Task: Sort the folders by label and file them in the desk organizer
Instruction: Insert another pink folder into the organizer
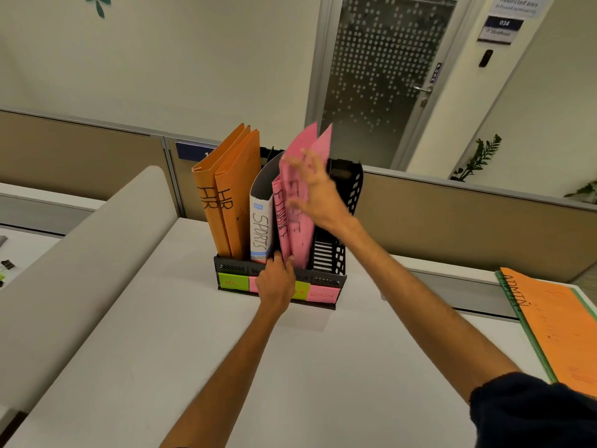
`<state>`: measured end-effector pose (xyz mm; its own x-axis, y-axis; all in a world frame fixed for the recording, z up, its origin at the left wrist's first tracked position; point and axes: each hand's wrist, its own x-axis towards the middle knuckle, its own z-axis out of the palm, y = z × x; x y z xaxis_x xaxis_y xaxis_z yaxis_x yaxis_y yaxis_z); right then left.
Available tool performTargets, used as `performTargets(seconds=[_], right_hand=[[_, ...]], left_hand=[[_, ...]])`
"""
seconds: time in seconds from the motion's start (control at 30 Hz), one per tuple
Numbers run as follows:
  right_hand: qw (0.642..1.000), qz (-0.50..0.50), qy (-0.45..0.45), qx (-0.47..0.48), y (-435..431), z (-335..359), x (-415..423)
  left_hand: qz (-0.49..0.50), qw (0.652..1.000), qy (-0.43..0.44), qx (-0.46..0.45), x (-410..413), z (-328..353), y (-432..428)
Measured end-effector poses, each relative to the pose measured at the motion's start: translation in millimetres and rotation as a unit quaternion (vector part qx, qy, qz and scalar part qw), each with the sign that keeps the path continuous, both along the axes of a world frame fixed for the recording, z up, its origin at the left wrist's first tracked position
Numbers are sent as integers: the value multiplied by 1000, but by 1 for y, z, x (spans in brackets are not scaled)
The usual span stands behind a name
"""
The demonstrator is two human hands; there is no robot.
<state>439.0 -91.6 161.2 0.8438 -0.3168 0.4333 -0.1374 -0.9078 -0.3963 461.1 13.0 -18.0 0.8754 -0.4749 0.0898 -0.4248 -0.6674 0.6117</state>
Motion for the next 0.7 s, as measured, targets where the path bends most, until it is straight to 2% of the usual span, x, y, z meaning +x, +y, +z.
performTargets(seconds=[0.1, 0.4, 0.7], right_hand=[[997, 45, 58, 9, 15, -35, 1], [998, 47, 34, 22, 9, -33, -14], [991, 22, 15, 131, 16, -48, -68]], left_hand=[[-30, 999, 7, -17, 2, -4, 7], [-123, 991, 39, -46, -5, -2, 26], [-120, 992, 18, -19, -27, 14, 44]])
